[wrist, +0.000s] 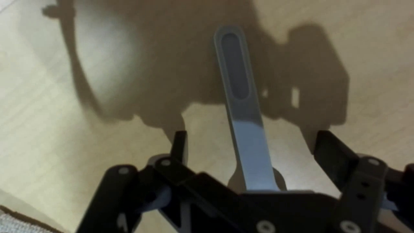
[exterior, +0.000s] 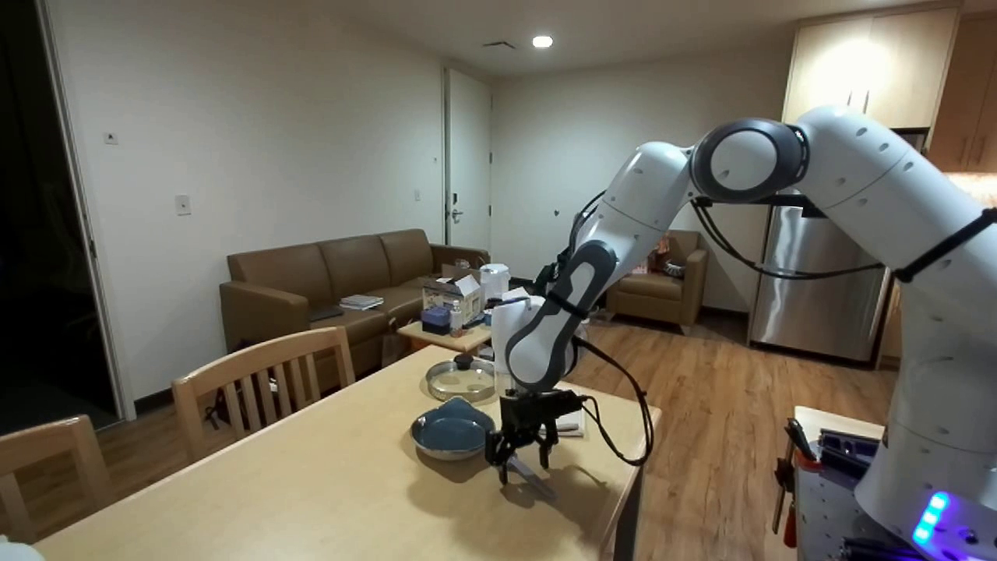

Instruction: Put the grey spoon in the bowl

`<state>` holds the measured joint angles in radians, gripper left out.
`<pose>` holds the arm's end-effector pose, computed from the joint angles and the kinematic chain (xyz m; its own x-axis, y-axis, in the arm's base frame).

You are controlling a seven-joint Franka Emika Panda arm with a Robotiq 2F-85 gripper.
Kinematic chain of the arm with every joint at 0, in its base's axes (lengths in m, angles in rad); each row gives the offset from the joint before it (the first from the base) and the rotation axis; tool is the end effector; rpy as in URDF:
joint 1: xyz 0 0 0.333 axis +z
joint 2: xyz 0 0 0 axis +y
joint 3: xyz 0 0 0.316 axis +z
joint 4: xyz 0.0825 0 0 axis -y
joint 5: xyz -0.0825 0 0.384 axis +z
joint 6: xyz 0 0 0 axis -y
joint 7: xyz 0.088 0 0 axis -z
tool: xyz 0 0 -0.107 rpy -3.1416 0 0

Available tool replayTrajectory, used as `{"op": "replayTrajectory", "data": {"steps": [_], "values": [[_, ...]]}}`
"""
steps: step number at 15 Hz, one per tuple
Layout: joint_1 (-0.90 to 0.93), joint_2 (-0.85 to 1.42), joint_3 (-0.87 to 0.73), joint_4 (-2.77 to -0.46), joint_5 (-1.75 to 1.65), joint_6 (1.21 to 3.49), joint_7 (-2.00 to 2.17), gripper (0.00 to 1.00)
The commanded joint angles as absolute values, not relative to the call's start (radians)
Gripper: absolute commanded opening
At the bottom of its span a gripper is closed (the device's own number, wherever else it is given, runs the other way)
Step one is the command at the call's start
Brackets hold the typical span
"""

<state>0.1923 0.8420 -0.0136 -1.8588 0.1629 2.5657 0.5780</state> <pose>0.5926 0.1044 0.0519 0.8482 -0.5085 -0.1479 -0.5107 -0.8594 0.0258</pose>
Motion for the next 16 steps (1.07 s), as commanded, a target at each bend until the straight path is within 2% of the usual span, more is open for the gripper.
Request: {"op": "replayTrajectory", "data": {"steps": [1, 3, 14, 16], "values": [[0.198, 0.863, -0.017, -1.850, 0.207, 2.588, 0.600, 0.74], [0.203, 0.856, -0.018, -1.848, 0.213, 2.577, 0.603, 0.73], [0.216, 0.828, -0.037, -1.840, 0.201, 2.567, 0.632, 0.01], [0.211, 0.820, -0.042, -1.845, 0.199, 2.564, 0.626, 0.05]]}}
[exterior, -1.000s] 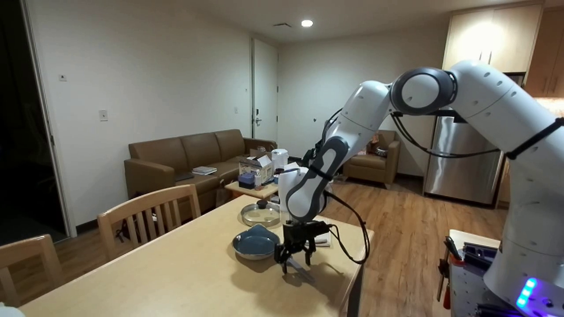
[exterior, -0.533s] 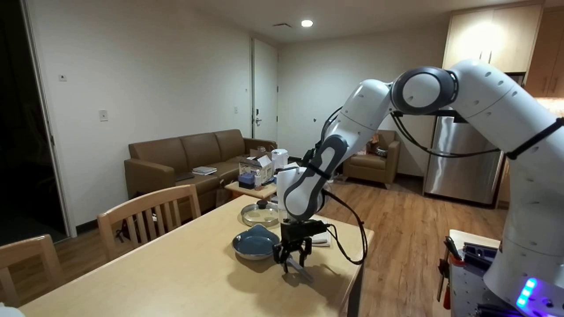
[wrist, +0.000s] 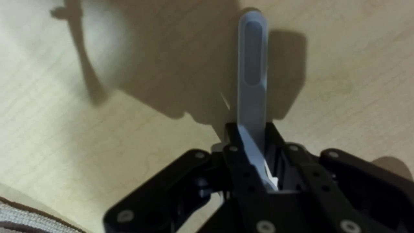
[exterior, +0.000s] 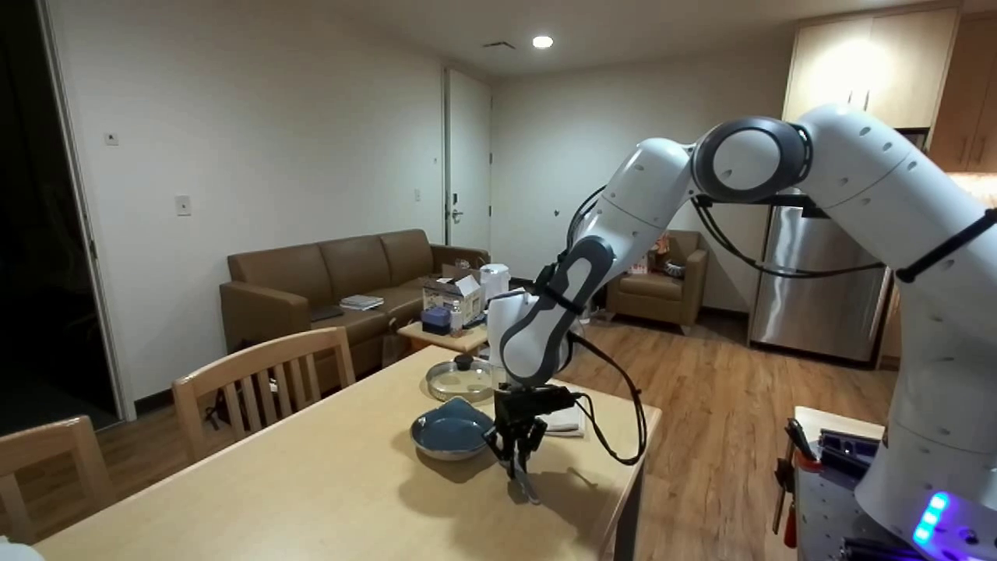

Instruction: Put the grey spoon in the bowl

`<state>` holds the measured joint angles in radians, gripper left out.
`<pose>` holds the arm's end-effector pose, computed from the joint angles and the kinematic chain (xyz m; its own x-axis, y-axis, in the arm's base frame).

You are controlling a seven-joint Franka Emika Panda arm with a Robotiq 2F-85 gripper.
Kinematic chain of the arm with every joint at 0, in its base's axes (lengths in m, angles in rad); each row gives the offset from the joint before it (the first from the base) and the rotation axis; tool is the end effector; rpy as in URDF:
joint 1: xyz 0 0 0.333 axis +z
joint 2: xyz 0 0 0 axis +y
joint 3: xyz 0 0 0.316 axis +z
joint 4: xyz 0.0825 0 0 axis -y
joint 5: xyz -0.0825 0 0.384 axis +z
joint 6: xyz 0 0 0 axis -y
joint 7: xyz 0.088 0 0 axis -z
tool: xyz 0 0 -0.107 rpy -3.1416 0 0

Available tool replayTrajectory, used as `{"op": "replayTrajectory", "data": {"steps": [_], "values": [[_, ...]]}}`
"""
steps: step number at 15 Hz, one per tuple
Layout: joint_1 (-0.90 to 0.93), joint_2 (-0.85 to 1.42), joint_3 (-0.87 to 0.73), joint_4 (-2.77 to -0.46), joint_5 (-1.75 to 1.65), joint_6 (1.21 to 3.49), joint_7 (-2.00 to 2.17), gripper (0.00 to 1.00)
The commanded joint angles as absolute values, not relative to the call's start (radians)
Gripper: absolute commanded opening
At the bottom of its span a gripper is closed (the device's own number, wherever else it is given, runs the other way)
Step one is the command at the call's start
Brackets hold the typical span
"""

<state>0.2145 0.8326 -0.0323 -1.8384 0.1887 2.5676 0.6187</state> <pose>0.6036 0.1083 0.0644 0.8238 -0.5536 -0.1220 -0.5565 -0.8307 0.0113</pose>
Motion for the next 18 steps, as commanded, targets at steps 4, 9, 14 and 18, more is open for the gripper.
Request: {"op": "replayTrajectory", "data": {"steps": [4, 9, 14, 18], "values": [[0.224, 0.773, -0.076, -1.865, 0.169, 2.547, 0.626, 0.05], [0.250, 0.706, -0.118, -1.858, 0.110, 2.510, 0.631, 0.05], [0.160, 0.761, -0.075, -1.739, 0.129, 2.436, 0.522, 0.05], [0.075, 0.842, -0.049, -1.659, 0.152, 2.427, 0.391, 0.05]]}}
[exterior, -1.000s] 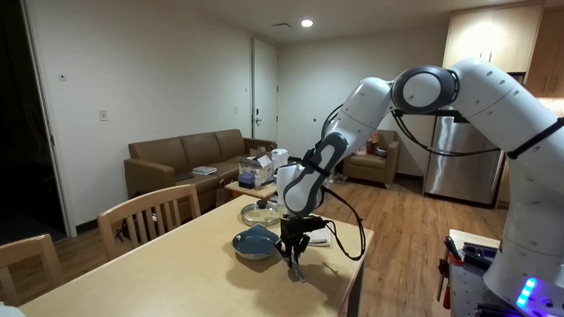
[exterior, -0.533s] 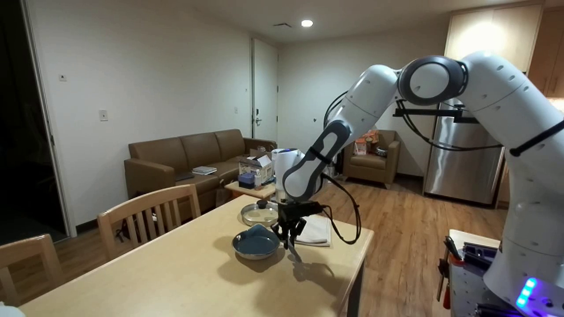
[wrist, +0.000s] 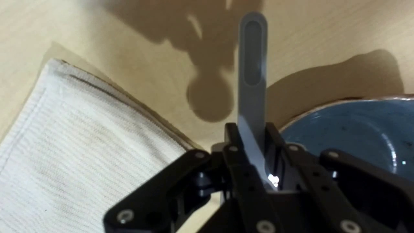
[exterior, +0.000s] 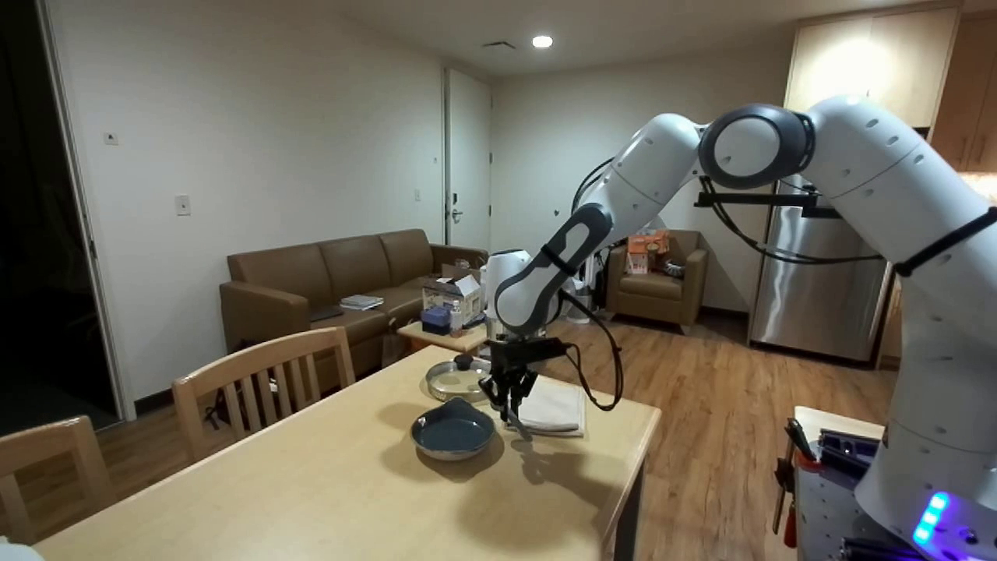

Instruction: Put the grey spoon in the bowl

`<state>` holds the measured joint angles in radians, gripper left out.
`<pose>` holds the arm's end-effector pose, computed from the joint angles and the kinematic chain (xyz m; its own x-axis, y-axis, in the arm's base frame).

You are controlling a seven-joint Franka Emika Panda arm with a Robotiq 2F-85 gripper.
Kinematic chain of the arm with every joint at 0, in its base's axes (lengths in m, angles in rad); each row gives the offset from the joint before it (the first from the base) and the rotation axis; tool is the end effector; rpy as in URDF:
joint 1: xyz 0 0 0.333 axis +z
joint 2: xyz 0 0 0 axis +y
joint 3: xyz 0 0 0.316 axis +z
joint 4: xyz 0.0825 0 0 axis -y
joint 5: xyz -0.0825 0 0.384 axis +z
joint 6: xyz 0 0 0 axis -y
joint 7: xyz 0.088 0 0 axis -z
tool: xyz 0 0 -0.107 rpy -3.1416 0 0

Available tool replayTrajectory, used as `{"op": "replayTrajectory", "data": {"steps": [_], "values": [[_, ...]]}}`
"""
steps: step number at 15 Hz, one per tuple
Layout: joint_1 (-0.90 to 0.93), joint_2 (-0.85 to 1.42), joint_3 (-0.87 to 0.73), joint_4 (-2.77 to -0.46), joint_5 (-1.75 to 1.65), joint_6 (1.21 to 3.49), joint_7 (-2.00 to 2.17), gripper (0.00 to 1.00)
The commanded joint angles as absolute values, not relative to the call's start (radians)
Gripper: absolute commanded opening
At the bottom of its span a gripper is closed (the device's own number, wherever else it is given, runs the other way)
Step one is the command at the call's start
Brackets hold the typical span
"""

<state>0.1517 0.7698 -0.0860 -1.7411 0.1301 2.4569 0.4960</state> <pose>0.6532 0.0466 0.1310 0.8712 -0.4882 -0.0521 -0.4884 -0.8726 0.0085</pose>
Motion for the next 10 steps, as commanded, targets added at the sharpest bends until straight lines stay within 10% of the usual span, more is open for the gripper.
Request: {"op": "replayTrajectory", "data": {"steps": [1, 10], "values": [[0.057, 0.863, -0.045, -1.643, 0.151, 2.427, 0.367, 0.05], [0.020, 0.974, -0.057, -1.515, 0.091, 2.425, 0.212, 0.05]]}}
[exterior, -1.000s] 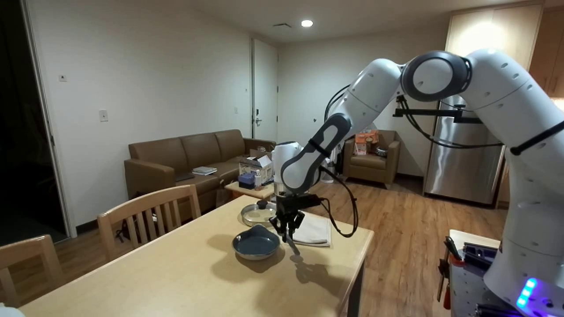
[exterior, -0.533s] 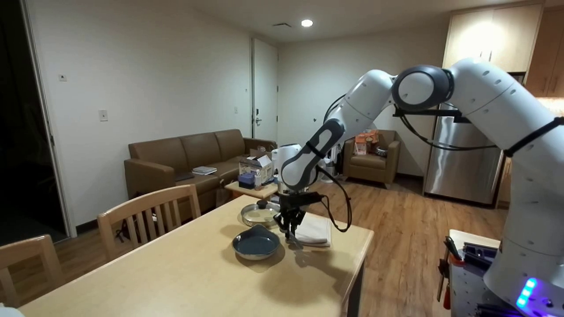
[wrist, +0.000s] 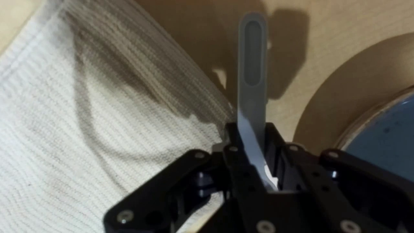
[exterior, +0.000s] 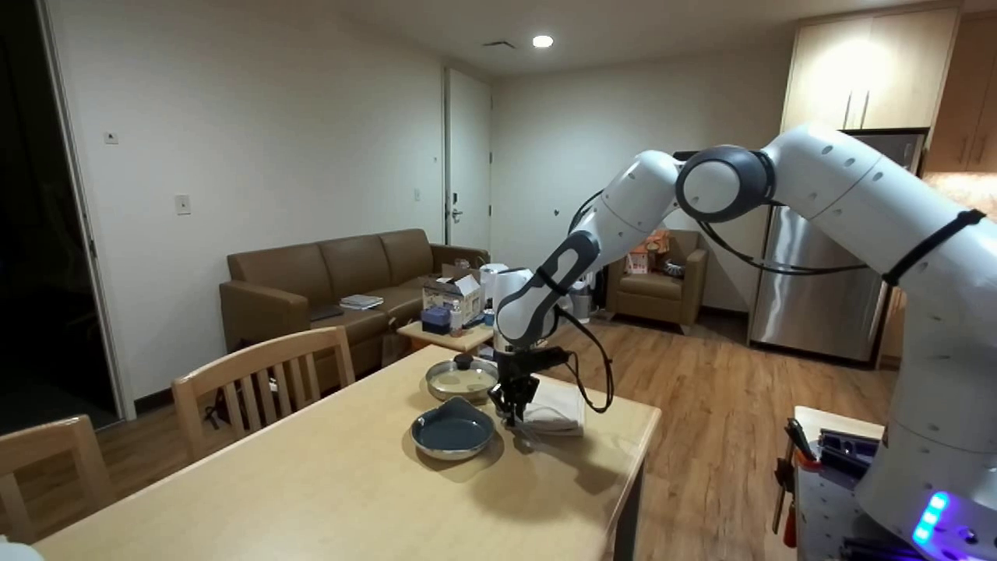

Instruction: Put the grey spoon in the bowl

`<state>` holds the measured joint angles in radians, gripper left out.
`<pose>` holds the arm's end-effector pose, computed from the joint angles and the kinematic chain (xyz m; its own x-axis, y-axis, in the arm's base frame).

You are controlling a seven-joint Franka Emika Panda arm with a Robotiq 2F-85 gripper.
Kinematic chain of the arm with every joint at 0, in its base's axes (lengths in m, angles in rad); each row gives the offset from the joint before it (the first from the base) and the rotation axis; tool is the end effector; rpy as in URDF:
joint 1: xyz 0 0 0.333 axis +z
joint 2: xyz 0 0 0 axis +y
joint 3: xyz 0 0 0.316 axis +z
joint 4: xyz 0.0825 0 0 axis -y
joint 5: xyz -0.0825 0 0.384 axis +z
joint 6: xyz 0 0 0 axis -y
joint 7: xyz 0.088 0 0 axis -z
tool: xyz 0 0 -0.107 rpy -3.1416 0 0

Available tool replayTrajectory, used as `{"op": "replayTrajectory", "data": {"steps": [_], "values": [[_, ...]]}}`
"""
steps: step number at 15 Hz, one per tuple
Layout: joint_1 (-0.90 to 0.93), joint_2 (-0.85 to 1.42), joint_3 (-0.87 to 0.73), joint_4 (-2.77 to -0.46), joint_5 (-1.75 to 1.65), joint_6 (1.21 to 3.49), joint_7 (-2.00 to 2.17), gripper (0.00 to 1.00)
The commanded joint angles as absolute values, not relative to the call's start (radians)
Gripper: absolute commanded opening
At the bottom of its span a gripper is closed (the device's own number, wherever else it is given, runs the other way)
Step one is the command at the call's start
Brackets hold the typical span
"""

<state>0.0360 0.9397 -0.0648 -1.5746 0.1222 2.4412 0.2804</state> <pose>0.6762 -0.0147 0.0783 0.9259 -0.3707 -0.0731 -0.3716 -0.9284 0.0006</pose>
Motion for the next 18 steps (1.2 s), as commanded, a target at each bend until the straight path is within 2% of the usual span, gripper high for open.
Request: {"op": "replayTrajectory", "data": {"steps": [1, 3, 4, 12, 18], "values": [[0.022, 0.980, -0.061, -1.505, 0.081, 2.421, 0.200, 0.05], [0.028, 0.987, -0.070, -1.490, 0.066, 2.412, 0.200, 0.05], [0.108, 0.888, -0.083, -1.605, 0.046, 2.416, 0.276, 0.05], [0.289, 0.716, -0.069, -1.695, 0.014, 2.338, 0.424, 0.05], [0.259, 0.702, -0.042, -1.687, 0.057, 2.271, 0.430, 0.05]]}}
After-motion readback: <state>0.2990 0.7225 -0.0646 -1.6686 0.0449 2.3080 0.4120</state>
